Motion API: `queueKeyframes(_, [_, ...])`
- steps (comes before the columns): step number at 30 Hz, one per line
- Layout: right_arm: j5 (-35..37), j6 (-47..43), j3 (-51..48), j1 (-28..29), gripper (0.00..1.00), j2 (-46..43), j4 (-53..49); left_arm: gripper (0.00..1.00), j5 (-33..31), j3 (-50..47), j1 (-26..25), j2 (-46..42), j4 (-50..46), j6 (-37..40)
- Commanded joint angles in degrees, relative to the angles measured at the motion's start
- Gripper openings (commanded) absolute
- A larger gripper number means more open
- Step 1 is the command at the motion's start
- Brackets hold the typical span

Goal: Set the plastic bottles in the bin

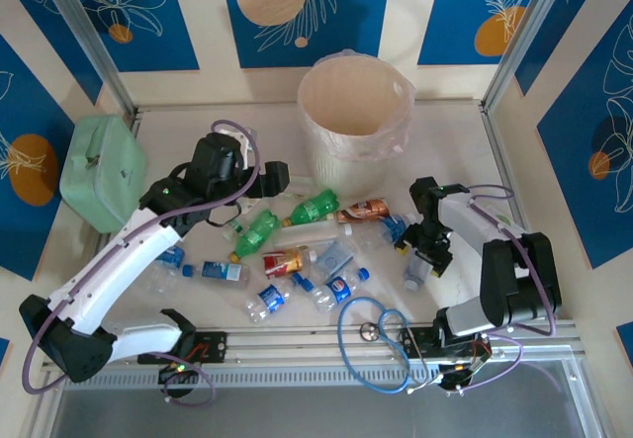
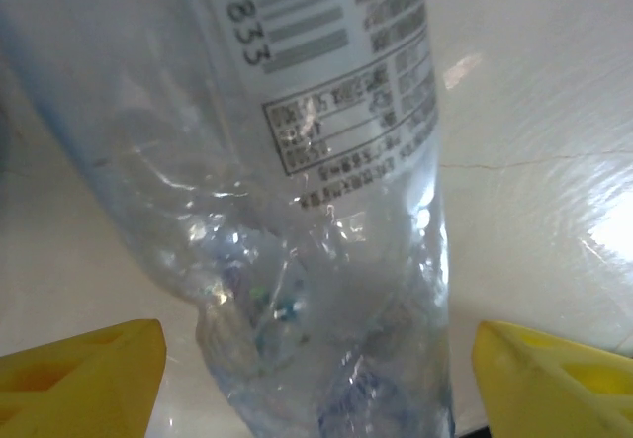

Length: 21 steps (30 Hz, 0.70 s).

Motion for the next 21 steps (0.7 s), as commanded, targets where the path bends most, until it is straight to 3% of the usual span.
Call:
queueKeyframes(1, [-2.2, 0.7, -0.9, -0.5, 0.79, 1.2, 2.5, 0.94, -1.2, -0.4, 0.4, -0.6, 1.0, -3.0])
queueKeyframes(12, [-2.4, 0.5, -2.1, -0.9, 0.68, 3.3, 5.1, 0.92, 0.3, -0.5, 0.8, 0.9, -0.1, -4.1])
queueKeyframes(21, [-0.8, 0.6, -1.0, -0.7, 0.51, -1.1, 1.8, 0.9, -0.6, -0.5, 1.2, 1.2, -0.3, -4.2])
